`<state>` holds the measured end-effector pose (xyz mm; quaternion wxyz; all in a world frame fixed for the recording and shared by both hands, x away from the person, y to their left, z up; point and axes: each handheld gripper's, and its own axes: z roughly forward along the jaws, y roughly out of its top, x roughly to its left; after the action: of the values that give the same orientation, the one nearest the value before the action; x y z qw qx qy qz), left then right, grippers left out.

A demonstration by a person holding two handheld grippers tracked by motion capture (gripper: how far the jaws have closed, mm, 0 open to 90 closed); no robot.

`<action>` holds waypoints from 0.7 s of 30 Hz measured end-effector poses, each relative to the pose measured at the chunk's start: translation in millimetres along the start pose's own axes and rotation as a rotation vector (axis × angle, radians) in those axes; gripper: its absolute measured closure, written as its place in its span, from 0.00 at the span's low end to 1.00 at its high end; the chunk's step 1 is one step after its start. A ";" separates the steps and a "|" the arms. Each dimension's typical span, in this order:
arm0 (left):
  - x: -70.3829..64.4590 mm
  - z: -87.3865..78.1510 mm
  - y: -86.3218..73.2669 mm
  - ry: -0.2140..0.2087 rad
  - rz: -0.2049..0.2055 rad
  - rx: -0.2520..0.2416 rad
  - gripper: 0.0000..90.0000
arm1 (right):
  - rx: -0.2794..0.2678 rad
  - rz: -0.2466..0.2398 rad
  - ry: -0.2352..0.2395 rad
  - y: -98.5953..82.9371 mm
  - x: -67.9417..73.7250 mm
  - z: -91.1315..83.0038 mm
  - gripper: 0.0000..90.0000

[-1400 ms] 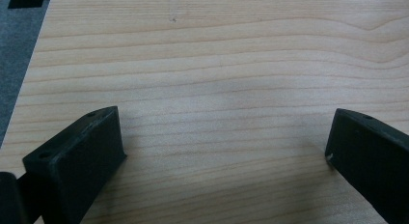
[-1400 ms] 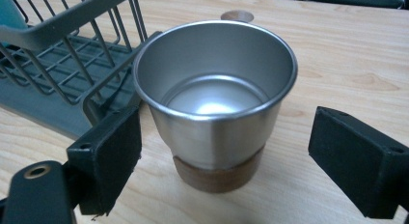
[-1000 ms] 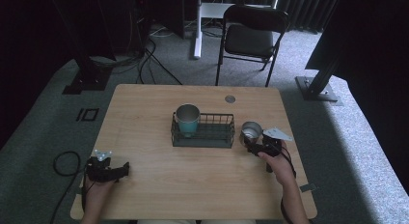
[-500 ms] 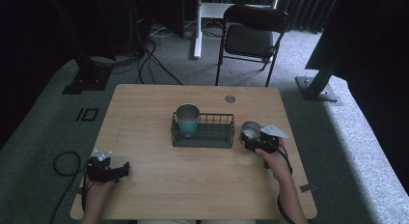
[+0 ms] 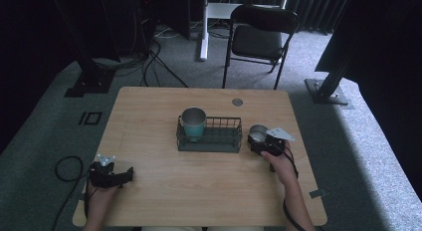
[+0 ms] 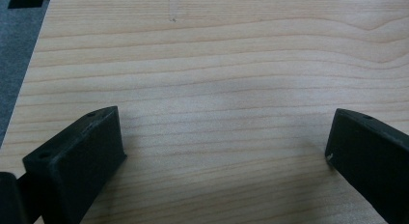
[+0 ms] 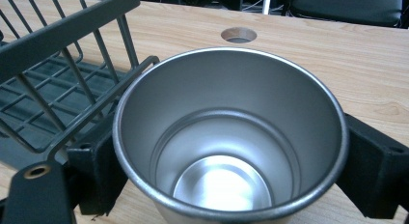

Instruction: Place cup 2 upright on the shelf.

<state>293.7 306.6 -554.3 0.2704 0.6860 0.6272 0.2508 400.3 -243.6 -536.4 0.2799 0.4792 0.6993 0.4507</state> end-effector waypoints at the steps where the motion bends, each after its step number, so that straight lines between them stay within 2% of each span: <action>1: 0.0 0.0 0.0 0.000 0.000 -0.001 0.00 | -0.002 -0.002 -0.002 0.0 0.2 0.3 0.13; 7: 0.0 0.0 0.0 0.000 0.000 0.000 0.00 | -0.014 0.000 -0.007 2.0 0.8 1.0 0.18; 17: 0.0 0.1 0.0 0.000 -0.001 -0.001 0.00 | 0.002 -0.016 -0.035 7.3 -1.6 -3.2 0.19; 21: 0.0 0.0 0.0 0.000 0.000 0.000 0.00 | -0.004 -0.002 -0.036 11.2 -3.8 -6.9 0.20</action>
<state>293.7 306.6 -554.3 0.2706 0.6858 0.6273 0.2509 400.8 -248.2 -523.4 0.2939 0.4859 0.6938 0.4428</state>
